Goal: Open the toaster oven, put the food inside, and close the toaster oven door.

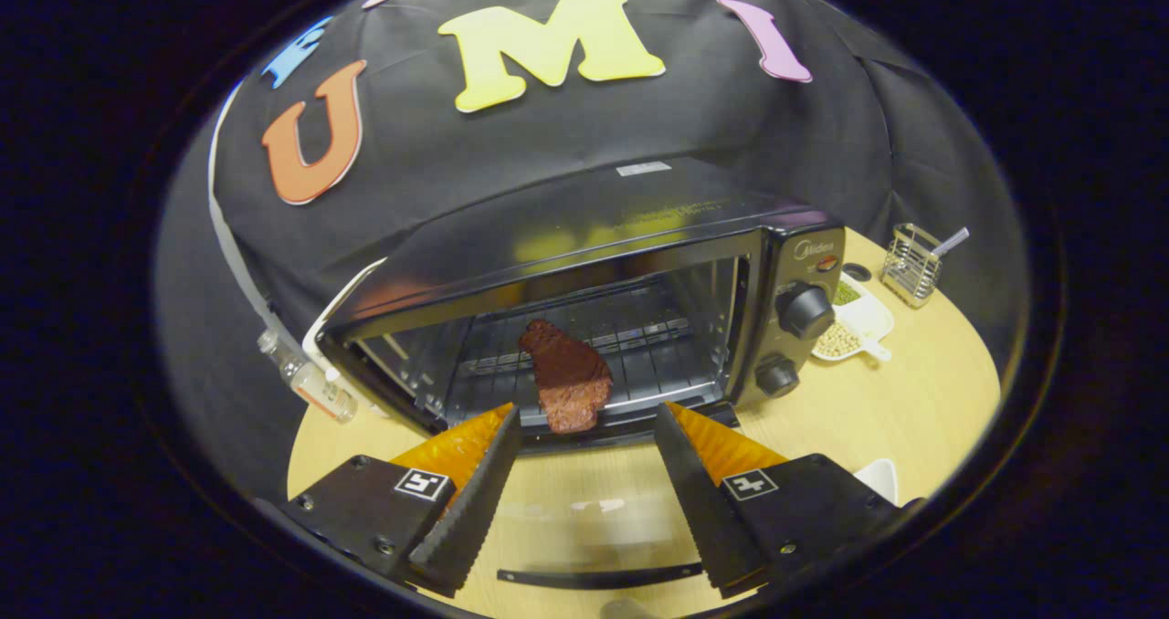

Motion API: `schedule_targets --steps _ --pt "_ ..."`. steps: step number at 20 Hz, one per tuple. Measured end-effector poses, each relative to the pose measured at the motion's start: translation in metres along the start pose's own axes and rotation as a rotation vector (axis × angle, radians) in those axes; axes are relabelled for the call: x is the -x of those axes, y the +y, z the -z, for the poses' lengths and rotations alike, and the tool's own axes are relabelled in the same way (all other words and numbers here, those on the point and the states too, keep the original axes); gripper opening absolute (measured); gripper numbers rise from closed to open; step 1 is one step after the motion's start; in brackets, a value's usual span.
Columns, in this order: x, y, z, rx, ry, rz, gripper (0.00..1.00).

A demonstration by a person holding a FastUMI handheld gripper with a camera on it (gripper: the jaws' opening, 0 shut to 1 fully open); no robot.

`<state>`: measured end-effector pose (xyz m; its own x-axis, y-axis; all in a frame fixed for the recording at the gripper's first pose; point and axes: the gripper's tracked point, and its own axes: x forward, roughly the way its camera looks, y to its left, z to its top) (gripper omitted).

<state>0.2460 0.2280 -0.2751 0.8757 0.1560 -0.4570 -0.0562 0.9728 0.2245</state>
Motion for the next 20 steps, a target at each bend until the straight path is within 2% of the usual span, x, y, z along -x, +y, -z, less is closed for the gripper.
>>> schedule_targets --steps 4,9,15,20 --pt "0.047 -0.001 0.010 0.116 0.008 -0.034 0.94" --pt "0.091 -0.016 0.039 0.185 0.035 -0.041 0.94" --pt "0.113 -0.041 0.097 0.210 0.133 -0.020 0.94" --pt "0.107 -0.050 0.149 0.215 0.227 -0.001 0.94"
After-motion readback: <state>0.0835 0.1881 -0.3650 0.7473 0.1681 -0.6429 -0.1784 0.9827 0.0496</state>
